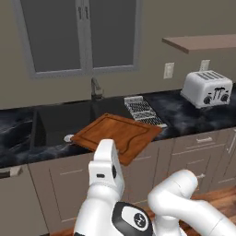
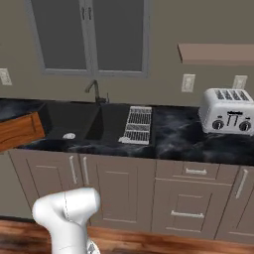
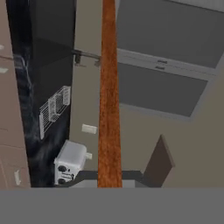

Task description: Move the cutting board and knife to the sink. Then move spray from the cabinet to the counter.

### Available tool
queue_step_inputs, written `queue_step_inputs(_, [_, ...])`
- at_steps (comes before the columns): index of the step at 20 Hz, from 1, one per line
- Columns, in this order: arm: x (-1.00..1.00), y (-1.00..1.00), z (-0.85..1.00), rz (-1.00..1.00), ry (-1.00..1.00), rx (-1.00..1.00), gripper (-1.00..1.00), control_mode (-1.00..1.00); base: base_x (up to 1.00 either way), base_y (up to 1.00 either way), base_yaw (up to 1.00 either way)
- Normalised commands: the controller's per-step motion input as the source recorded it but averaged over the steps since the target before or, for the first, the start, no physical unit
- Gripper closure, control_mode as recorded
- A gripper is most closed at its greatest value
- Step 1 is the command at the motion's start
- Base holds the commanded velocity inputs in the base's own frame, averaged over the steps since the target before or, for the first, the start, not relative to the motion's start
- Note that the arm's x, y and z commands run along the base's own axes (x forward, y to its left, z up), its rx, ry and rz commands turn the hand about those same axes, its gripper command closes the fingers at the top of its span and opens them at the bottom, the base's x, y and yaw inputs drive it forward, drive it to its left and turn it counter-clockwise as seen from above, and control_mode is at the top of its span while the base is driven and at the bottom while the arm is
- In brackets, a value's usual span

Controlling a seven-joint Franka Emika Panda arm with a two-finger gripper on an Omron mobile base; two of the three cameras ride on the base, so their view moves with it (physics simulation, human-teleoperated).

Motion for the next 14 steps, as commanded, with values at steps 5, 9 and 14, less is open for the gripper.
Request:
queue_step_inputs(5, [0.0, 0.0, 0.0, 0.0, 0.0, 0.0, 1.0, 1.0, 1.0, 0.0, 0.26])
queue_step_inputs(9, [0.0, 0.0, 0.0, 0.0, 0.0, 0.0, 1.0, 1.0, 1.0, 0.0, 0.28])
queue_step_inputs(14, [0.0, 0.0, 0.0, 0.0, 0.0, 0.0, 1.0, 1.0, 1.0, 0.0, 0.25])
